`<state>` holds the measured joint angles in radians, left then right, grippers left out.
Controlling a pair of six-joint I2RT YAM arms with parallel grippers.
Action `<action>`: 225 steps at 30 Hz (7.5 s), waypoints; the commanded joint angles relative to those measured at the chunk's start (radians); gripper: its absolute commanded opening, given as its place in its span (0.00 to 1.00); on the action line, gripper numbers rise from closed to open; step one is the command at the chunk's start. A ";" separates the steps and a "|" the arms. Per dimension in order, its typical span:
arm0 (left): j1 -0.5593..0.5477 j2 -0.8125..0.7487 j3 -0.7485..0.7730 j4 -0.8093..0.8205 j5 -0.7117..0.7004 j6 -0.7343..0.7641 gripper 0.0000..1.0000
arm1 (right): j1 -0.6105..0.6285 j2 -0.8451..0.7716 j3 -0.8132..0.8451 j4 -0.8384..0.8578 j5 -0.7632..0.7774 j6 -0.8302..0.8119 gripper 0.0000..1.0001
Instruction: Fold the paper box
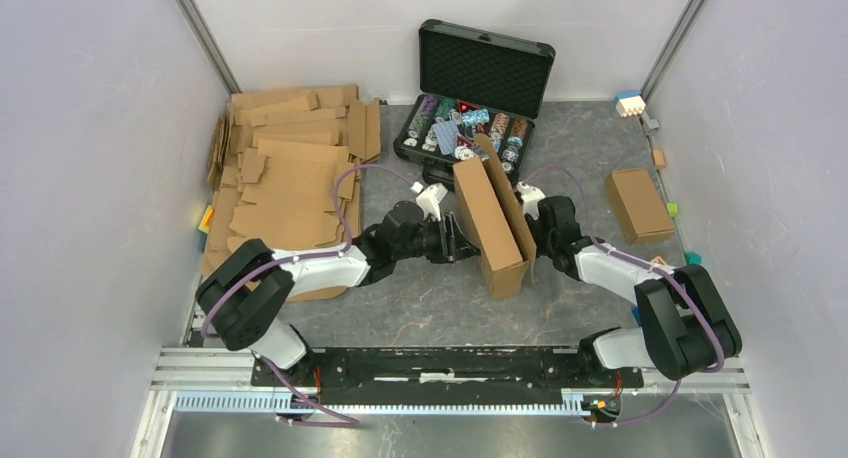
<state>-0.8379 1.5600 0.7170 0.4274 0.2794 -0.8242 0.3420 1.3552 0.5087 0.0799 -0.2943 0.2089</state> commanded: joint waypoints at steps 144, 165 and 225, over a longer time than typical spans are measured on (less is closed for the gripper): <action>-0.058 -0.129 0.225 -0.530 -0.160 0.056 0.68 | -0.138 -0.883 0.195 -0.520 -0.277 0.093 0.98; -0.058 -0.126 0.244 -0.530 -0.193 0.046 0.68 | 0.184 -0.492 0.436 -0.652 0.088 -0.032 0.98; 0.195 -0.325 -0.001 -0.218 0.021 0.061 0.79 | 0.414 -0.301 0.597 -0.803 0.384 -0.197 0.80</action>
<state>-0.6052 1.2232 0.6533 0.0425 0.2771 -0.7242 0.7673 1.0122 1.0389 -0.7582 0.1013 0.0292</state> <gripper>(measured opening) 0.773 0.775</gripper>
